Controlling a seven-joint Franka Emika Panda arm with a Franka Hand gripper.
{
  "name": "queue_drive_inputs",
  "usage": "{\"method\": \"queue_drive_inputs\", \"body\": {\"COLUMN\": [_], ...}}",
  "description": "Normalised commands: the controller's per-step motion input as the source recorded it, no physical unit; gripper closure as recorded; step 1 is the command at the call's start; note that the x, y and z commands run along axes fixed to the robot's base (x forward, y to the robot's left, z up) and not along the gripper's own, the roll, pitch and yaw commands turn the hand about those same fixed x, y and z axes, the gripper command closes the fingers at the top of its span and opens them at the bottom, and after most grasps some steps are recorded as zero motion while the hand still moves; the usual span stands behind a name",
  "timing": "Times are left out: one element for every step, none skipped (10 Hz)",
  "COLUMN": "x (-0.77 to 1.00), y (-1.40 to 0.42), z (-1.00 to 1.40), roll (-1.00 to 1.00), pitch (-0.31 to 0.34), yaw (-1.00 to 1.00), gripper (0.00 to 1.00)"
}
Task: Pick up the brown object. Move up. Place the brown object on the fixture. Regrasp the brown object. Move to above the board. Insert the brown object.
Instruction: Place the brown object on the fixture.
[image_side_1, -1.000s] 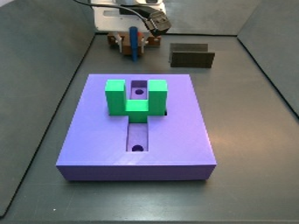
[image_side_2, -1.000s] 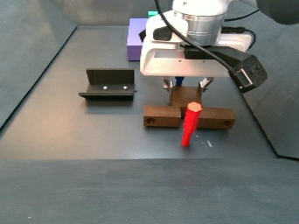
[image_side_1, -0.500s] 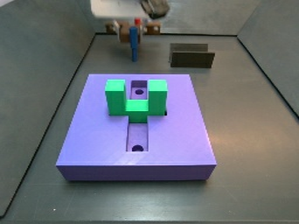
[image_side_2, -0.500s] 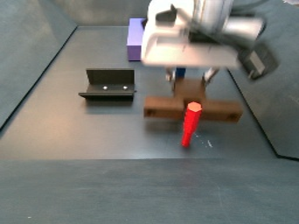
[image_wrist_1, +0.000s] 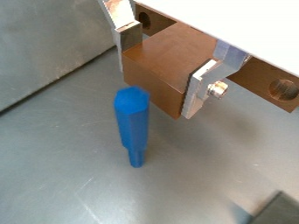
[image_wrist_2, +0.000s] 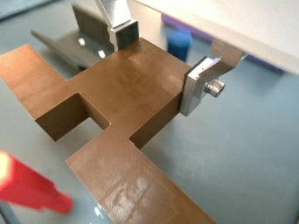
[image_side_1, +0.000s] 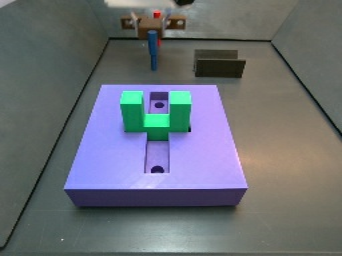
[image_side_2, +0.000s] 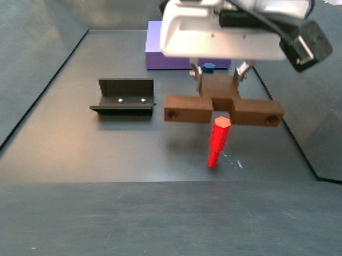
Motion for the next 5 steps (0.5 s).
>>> {"method": "queue_drive_inputs", "body": {"x": [0.55,0.57,0.61,0.70,0.71], "y": [0.00,0.01,0.01,0.00,0.00], "z": [0.94,0.97,0.93,0.75,0.46], "roll": [-0.61,-0.61,-0.65,-0.79,-0.89], "pitch": [0.154,0.154,0.123,0.089,0.000], "yaw": [-0.07,-0.14,-0.19,-0.26,-0.33], "gripper": [1.00,1.00,1.00,1.00,1.00]}}
